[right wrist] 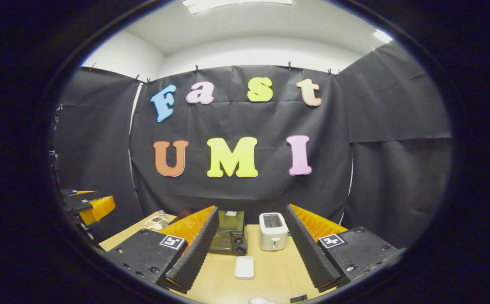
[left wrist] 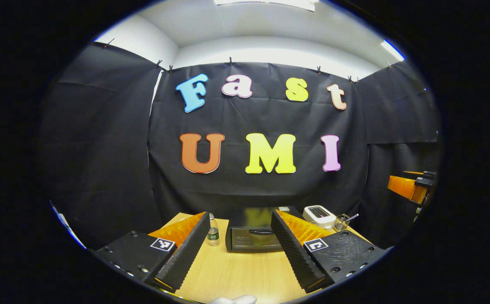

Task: Open the electric oven with the left hand, put the food in, and close the electric oven.

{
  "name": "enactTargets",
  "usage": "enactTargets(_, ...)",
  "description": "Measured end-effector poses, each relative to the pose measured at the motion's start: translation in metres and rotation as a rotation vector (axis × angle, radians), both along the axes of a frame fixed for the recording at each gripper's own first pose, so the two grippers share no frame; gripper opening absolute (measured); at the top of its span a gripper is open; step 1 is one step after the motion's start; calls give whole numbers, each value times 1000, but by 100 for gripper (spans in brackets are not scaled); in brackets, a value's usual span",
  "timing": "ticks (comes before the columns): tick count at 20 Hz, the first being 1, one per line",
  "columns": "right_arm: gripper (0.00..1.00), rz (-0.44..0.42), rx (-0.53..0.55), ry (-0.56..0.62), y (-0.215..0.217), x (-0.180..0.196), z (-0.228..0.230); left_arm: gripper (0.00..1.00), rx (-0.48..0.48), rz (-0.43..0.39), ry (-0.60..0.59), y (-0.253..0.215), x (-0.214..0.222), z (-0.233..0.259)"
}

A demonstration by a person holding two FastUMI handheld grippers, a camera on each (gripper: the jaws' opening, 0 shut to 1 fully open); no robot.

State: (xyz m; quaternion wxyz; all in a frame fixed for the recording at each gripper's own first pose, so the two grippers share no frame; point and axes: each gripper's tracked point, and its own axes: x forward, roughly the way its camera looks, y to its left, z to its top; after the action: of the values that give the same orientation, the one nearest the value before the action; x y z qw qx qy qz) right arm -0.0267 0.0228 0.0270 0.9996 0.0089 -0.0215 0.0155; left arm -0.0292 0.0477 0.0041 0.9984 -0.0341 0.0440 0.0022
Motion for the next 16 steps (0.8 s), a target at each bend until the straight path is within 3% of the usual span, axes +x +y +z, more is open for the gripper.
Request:
enactTargets(2,100,5,-15,-9,7,-5,2,100,28,-1,-8,5,-8,4)
enactTargets(7,100,14,-7,-8,20,-9,4,95,8,-18,-48,10,-13,25)
enactTargets(8,90,14,5,-6,20,-10,5,96,5,-23,-55,11,-14,28)
enactTargets(9,100,13,15,-6,20,-10,7,95,4,-27,-57,11,-14,31)
enactTargets(11,100,4,19,-8,19,-12,12,95,10,-27,-60,13,-13,33)
enactTargets(12,90,-2,15,-14,18,-13,15,95,12,-28,-58,13,-12,34)
enactTargets(13,100,-5,12,-22,17,-13,18,95,10,-33,-54,13,-11,34)
enactTargets(16,100,-9,-5,-33,19,-15,24,95,-3,-50,-52,8,-8,35)
